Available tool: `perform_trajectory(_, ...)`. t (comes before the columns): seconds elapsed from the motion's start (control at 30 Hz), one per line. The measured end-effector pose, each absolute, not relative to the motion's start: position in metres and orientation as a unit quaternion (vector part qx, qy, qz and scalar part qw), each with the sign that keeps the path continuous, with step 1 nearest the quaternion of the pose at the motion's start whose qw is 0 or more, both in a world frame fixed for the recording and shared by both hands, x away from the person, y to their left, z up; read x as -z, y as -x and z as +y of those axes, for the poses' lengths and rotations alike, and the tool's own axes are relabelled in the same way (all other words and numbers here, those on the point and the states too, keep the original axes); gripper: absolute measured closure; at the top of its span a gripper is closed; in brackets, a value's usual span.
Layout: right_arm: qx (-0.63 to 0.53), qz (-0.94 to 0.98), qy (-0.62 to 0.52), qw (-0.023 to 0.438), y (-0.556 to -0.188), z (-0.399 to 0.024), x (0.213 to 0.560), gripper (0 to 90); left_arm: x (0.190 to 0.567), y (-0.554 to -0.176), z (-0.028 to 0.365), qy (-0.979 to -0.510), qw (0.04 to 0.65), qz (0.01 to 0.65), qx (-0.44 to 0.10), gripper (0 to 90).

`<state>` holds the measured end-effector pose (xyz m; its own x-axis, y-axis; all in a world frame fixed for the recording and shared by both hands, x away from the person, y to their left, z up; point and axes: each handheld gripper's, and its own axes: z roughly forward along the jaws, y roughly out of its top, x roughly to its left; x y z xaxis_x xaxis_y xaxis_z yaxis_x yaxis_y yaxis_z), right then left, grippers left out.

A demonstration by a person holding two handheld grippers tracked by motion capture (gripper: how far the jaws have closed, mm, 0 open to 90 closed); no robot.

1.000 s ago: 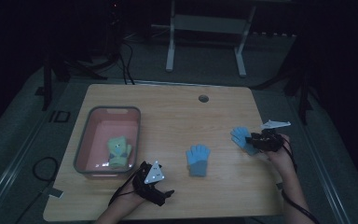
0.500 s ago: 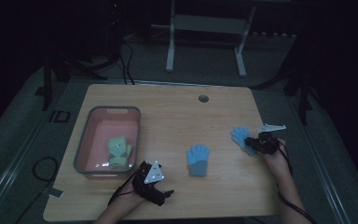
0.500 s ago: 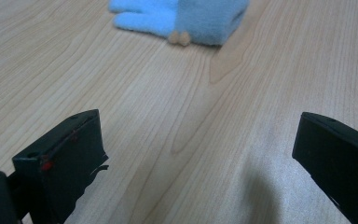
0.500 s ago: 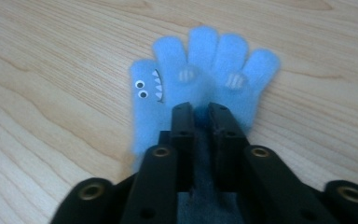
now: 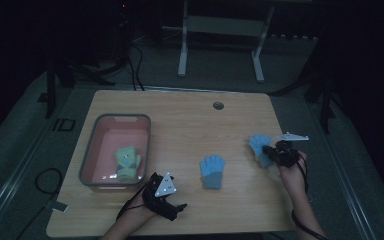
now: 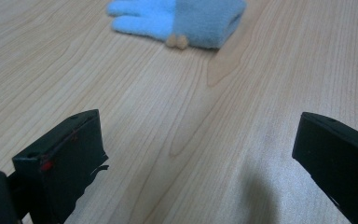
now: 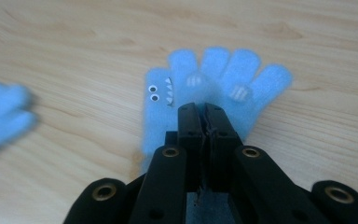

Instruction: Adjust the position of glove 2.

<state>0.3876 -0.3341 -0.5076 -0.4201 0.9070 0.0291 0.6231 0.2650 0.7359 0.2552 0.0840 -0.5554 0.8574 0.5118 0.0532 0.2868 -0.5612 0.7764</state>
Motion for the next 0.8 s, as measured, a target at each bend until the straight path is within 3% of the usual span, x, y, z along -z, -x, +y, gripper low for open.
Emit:
perform_trajectory(0.3,-0.350,0.705,-0.570,0.236,-0.341,-0.318,0.480,86.9,0.553,-0.254,0.085,-0.870,0.412,0.230,-0.145,2.5)
perform_trajectory(0.8,-0.331,0.695,-0.597,0.226,-0.302,-0.294,0.513,86.9,0.553,-0.253,0.083,-0.870,0.412,0.227,-0.148,2.5)
